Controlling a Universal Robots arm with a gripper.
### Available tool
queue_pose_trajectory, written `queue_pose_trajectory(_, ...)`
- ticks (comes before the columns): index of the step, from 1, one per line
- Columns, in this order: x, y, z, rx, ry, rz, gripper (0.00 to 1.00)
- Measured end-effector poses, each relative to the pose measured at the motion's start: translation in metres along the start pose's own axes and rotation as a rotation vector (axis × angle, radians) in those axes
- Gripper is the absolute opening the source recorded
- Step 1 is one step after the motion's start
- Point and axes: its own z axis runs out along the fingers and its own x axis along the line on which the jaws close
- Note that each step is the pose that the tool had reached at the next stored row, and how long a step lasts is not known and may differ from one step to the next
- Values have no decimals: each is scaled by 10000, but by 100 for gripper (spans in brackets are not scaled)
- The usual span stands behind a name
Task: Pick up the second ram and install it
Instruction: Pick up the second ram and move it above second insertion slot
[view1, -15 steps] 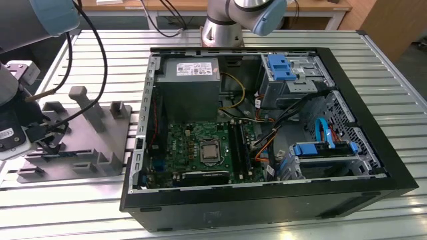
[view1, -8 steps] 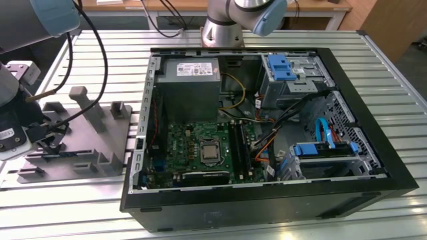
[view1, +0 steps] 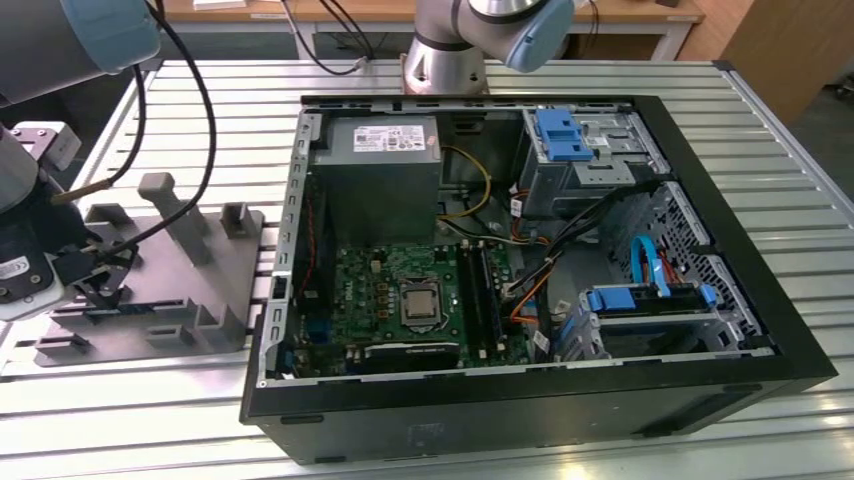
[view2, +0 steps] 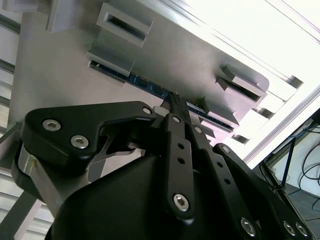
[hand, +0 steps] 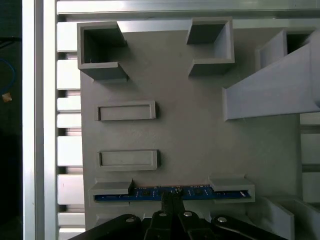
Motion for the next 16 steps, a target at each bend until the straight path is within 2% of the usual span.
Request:
queue_pose_trajectory(10,0,0,0,9,15,-810,10)
queue_pose_trajectory(16,0,0,0,18,29,-1567,10)
